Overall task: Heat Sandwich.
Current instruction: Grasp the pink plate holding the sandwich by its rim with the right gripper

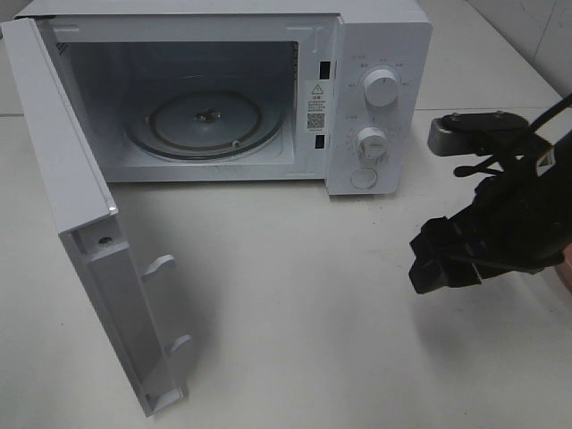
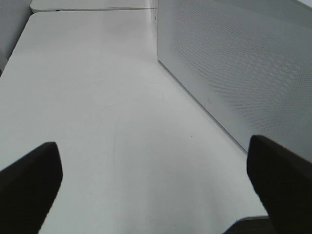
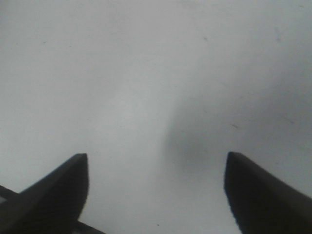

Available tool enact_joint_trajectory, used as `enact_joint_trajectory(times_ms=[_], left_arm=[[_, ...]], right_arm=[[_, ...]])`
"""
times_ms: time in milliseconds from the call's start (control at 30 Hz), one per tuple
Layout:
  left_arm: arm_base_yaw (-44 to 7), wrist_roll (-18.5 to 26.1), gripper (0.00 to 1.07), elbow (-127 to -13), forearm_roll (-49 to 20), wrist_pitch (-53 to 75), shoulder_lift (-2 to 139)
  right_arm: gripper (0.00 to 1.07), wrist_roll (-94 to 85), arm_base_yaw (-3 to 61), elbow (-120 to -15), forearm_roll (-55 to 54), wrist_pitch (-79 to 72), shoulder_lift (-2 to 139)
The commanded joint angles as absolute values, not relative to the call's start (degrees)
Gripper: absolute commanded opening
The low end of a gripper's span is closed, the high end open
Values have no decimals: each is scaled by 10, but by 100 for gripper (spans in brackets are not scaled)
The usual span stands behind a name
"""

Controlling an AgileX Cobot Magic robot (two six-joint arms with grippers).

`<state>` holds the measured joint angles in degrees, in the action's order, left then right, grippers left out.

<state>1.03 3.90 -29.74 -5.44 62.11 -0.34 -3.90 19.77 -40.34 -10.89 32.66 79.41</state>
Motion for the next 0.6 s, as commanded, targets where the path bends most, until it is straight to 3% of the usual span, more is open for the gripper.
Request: enact_joint_trajectory(times_ms=[33, 300, 600], left_arm=[[12, 37, 98, -297, -58, 614, -16], [12, 37, 98, -297, -58, 614, -16], [12, 37, 98, -297, -58, 614, -16]], right_arm=[[95, -34, 168, -410, -84, 371, 779], [92, 11, 94, -454, 9, 472, 777], [91, 18, 36, -476, 42, 478, 795]])
